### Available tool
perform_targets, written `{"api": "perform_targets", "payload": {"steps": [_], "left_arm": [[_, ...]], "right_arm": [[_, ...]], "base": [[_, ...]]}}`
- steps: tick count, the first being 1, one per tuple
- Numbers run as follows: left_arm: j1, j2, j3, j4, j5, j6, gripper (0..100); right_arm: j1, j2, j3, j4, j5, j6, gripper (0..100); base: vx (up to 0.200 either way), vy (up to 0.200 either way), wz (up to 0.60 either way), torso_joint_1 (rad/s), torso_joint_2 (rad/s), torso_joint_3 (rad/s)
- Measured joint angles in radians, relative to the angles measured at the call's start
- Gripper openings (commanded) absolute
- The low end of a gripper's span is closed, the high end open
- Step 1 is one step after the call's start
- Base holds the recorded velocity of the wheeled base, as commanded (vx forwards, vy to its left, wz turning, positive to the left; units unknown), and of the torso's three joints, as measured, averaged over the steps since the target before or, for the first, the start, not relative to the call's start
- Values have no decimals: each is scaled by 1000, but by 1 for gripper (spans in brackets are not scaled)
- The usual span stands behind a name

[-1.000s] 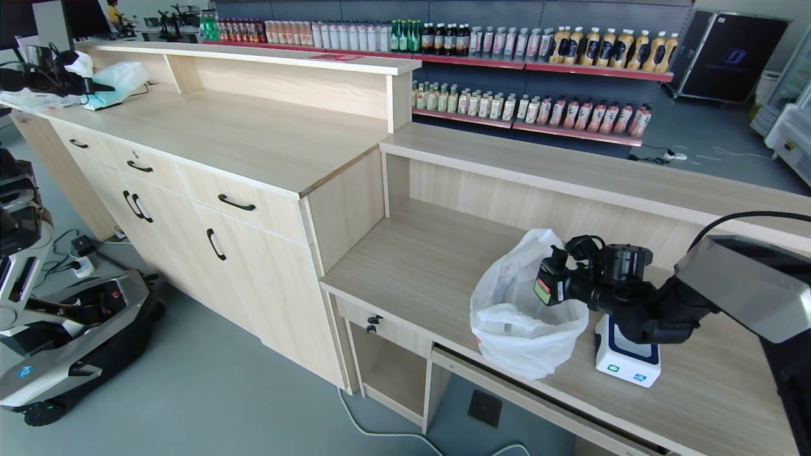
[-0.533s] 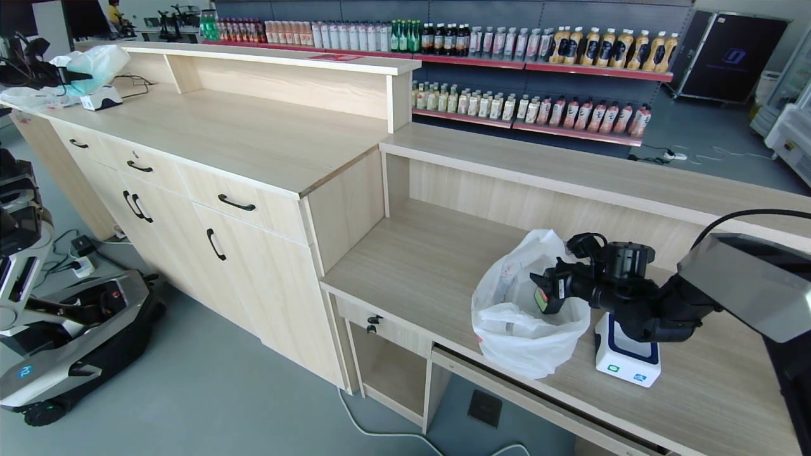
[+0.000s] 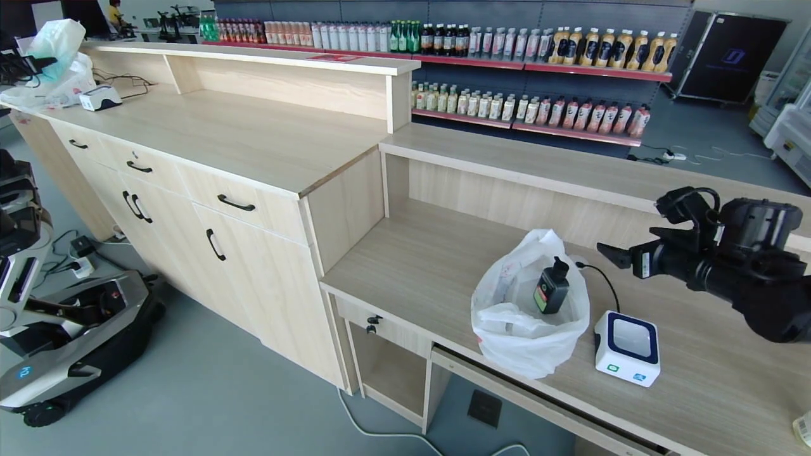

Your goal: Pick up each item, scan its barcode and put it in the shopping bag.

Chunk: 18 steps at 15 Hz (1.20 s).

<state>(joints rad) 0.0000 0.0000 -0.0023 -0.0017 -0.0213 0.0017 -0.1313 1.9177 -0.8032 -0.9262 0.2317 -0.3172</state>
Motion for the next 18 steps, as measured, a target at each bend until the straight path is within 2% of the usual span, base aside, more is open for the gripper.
{"api": "perform_targets", "payload": {"steps": [3,6,8,10,12,15,18], "left_arm": [[0,0,0,0,0,0,100],[-1,0,1,1,0,0,100],[0,0,1,0,0,0,100],[0,0,1,0,0,0,100],[0,0,1,0,0,0,100],[0,0,0,0,0,0,100],[0,0,0,0,0,0,100]], "right_arm": [[-238,-239,146,143,-20,-86,100],[-481,-404,191,471,-136,-129,100],[-598,-476,204,640,-178,-75,100],[-633,-494,213,625,-178,-3,100],[-641,-460,225,509,-121,28,100],[-654,-339,239,319,7,5,100],[-677,-222,250,224,41,-45,100]], "base": [[0,0,-600,-162,328,150],[0,0,-400,-178,338,160],[0,0,0,-68,156,68],[0,0,0,0,0,0],[0,0,0,0,0,0],[0,0,0,0,0,0],[0,0,0,0,0,0]]}}
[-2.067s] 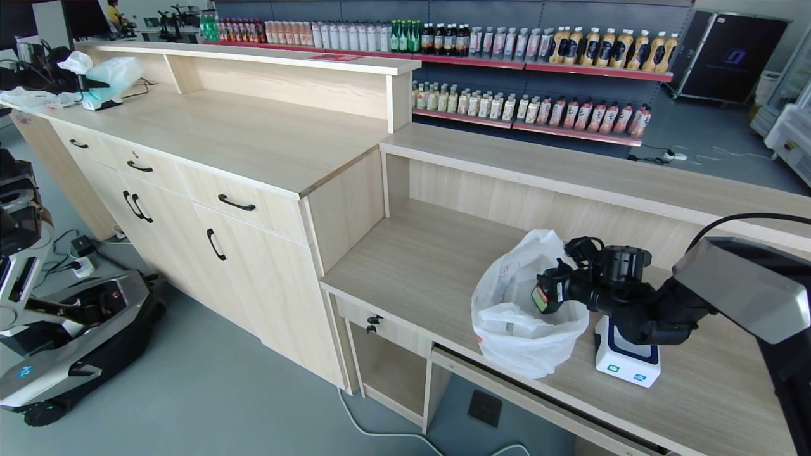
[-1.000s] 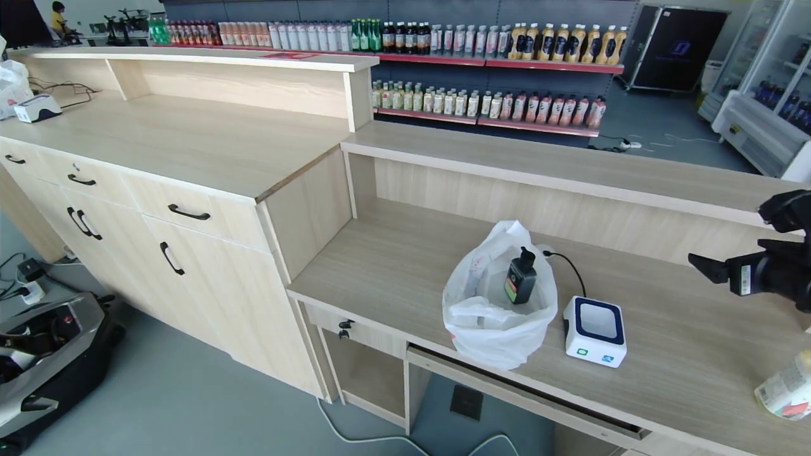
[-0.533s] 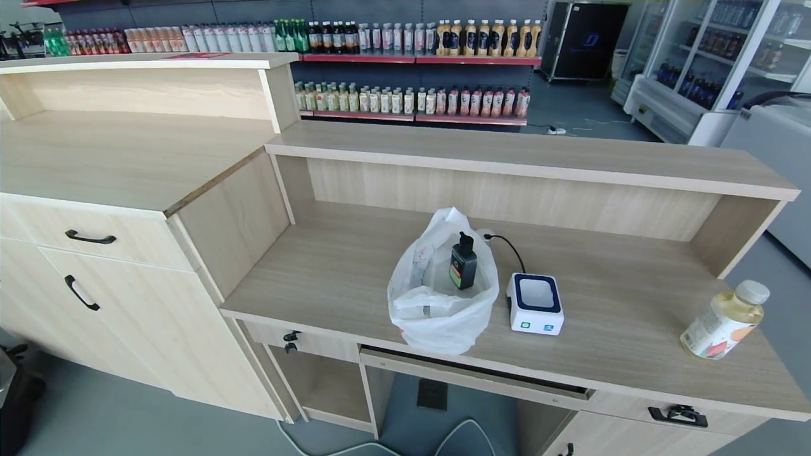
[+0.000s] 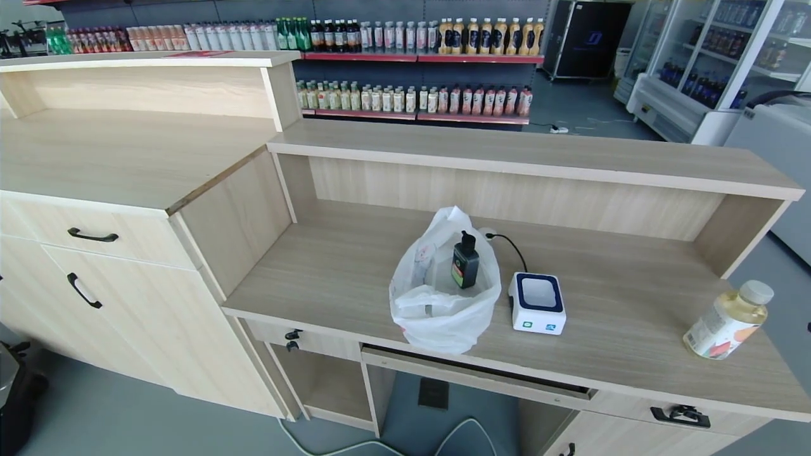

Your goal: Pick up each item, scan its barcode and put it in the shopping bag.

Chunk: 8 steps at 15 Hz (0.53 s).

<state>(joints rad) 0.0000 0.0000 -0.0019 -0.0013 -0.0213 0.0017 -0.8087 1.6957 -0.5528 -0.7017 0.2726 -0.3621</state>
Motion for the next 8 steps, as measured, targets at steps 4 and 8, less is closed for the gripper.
{"api": "perform_targets", "payload": {"steps": [4,8], "left_arm": [[0,0,0,0,0,0,100],[0,0,0,0,0,0,100]], "right_arm": [[-9,114,15,-92,9,-26,100],[0,209,17,-195,11,-25,100]], "base": [[0,0,0,0,0,0],[0,0,0,0,0,0]]}}
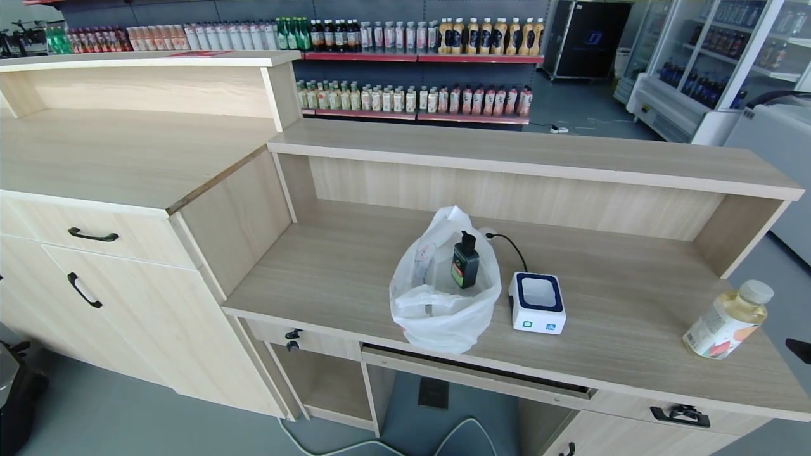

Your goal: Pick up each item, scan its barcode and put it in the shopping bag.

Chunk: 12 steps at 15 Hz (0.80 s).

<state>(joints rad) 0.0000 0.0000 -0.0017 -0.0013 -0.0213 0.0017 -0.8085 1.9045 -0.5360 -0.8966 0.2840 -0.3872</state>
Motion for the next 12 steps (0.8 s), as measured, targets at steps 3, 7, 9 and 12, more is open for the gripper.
{"api": "perform_targets", "payload": {"steps": [3,7,9,12], "left_arm": [[0,0,0,0,0,0,100],[0,0,0,0,0,0,100],[0,0,0,0,0,0,100],[0,0,0,0,0,0,100]], "right_arm": [[37,69,-11,-64,5,6,100],[94,140,-19,-161,26,7,100],[117,165,-21,-181,26,7,100],[141,199,-34,-204,26,7,100]], "base": [[0,0,0,0,0,0],[0,0,0,0,0,0],[0,0,0,0,0,0],[0,0,0,0,0,0]]}}
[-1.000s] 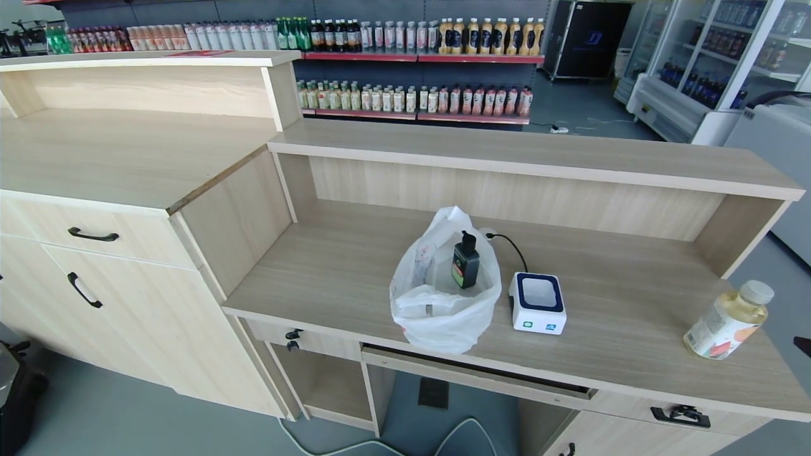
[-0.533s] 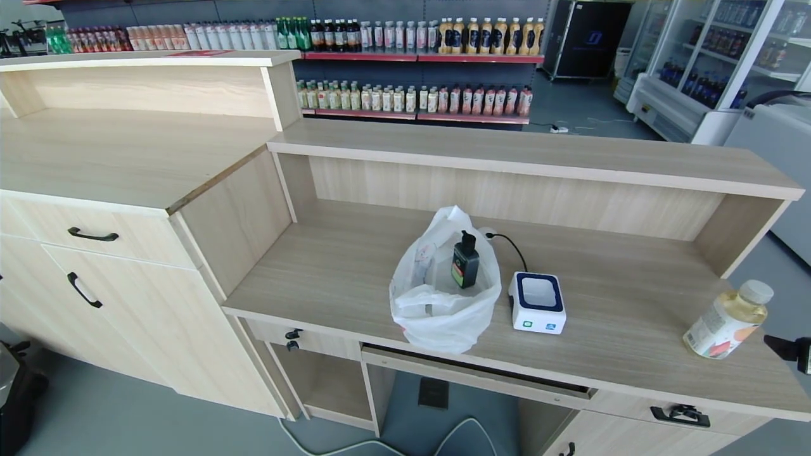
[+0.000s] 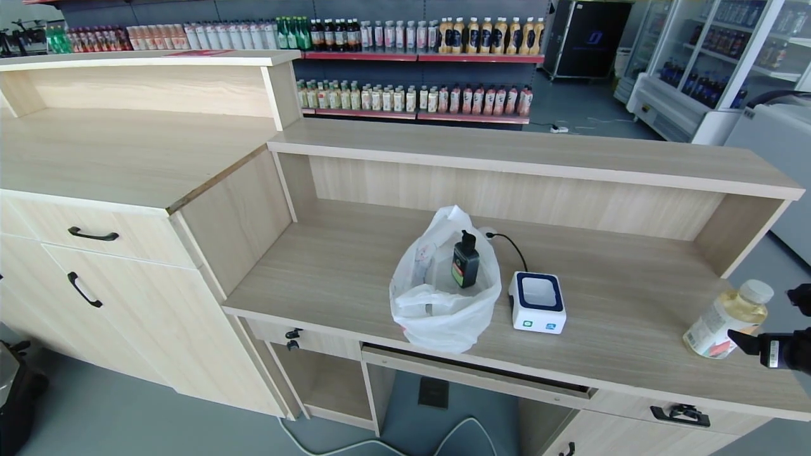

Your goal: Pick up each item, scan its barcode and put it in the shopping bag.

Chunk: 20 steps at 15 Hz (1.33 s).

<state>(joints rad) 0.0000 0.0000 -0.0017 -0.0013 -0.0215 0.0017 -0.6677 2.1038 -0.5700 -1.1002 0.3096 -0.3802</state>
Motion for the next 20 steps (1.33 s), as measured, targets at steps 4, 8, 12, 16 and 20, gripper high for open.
{"api": "perform_targets", "payload": {"steps": [4,8,12,16,20], "left_arm": [[0,0,0,0,0,0,100],[0,0,0,0,0,0,100],[0,0,0,0,0,0,100],[0,0,1,0,0,0,100],[0,0,0,0,0,0,100]], "right_arm": [[32,44,-35,-12,0,1,100],[66,78,-65,-18,0,3,100],[86,104,-89,-19,0,3,100],[103,136,-127,-19,0,2,100],[115,157,-146,-39,0,2,100]], "base": [[0,0,0,0,0,0],[0,0,0,0,0,0],[0,0,0,0,0,0],[0,0,0,0,0,0],[0,0,0,0,0,0]]}}
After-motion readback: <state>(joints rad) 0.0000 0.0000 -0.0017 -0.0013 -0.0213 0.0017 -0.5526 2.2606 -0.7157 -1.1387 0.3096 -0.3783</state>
